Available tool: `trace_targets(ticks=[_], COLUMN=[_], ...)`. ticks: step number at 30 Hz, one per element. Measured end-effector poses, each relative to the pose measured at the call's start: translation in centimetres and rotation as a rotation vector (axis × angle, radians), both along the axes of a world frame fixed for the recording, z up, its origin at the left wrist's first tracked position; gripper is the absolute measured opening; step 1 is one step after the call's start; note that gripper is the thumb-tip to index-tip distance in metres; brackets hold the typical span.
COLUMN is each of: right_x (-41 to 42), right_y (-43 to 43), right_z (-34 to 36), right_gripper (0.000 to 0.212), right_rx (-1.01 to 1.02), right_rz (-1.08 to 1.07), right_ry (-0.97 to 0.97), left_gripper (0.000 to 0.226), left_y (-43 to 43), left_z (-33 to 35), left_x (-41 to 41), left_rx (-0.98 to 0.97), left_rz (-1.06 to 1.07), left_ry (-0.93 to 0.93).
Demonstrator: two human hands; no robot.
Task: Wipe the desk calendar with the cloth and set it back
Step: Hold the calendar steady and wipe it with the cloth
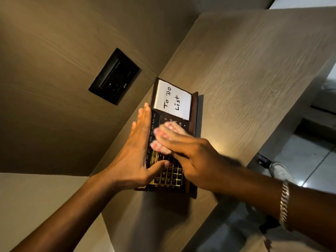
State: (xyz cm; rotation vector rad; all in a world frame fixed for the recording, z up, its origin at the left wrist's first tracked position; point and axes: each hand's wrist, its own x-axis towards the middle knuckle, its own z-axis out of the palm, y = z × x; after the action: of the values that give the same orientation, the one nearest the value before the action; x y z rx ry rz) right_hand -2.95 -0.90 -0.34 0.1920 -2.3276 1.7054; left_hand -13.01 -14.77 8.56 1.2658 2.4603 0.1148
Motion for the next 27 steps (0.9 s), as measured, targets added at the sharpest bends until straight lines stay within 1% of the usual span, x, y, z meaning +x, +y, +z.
trace_targets(ticks=[2,4,6,8,10,13,14,16,19,21,23,25,27], right_x=[-1.5,-2.1,-1.2,0.2,1.0,0.6,0.1,-0.8,-0.9,-0.2,0.4,1.1,1.9], right_y=[0.4,0.8,0.7,0.4,0.2,0.6,0.8,1.4,1.4,1.0,0.5,0.2,0.1], right_z=[0.5,0.2,-0.7,-1.6,-1.8,-0.7,-0.3,0.1,-0.6,-1.0,-0.8,-0.4,-0.1], right_gripper=[0.057,0.060,0.064,0.063,0.058,0.054,0.055,0.060,0.065,0.068,0.069,0.063,0.051], right_rx=[0.013,0.040,0.111,0.179,0.130,0.075,0.075,0.094,0.236,0.350,0.409,0.369,0.252], right_rz=[-0.044,-0.126,-0.168,-0.151,-0.088,0.020,0.029,-0.042,-0.176,-0.189,-0.161,-0.122,-0.079], right_ry=[0.028,-0.025,-0.090,-0.105,-0.070,0.038,0.052,0.034,-0.077,-0.127,-0.144,-0.118,-0.083], left_gripper=[0.121,0.123,0.124,0.125,0.124,0.125,0.126,0.128,0.128,0.127,0.127,0.127,0.126], left_y=[0.0,-0.1,0.0,0.2,0.3,0.2,0.1,0.2,0.2,0.0,-0.2,-0.1,0.0], left_z=[0.1,0.1,0.0,-0.1,0.0,-0.1,-0.1,-0.2,-0.3,-0.5,-0.6,-0.8,-0.6], left_x=[0.0,0.1,0.1,0.3,0.5,0.7,0.6,0.5,0.4,0.5,0.6,0.5,0.6], left_rx=[-0.001,-0.010,-0.006,-0.005,-0.001,0.015,0.010,0.000,0.006,0.028,0.042,0.067,0.094], left_rz=[0.003,0.006,0.012,0.021,0.033,0.011,0.002,-0.006,0.002,0.030,0.059,0.061,0.067], left_ry=[-0.003,0.001,0.002,0.009,0.011,0.019,0.027,0.039,0.030,0.029,0.021,0.013,0.020])
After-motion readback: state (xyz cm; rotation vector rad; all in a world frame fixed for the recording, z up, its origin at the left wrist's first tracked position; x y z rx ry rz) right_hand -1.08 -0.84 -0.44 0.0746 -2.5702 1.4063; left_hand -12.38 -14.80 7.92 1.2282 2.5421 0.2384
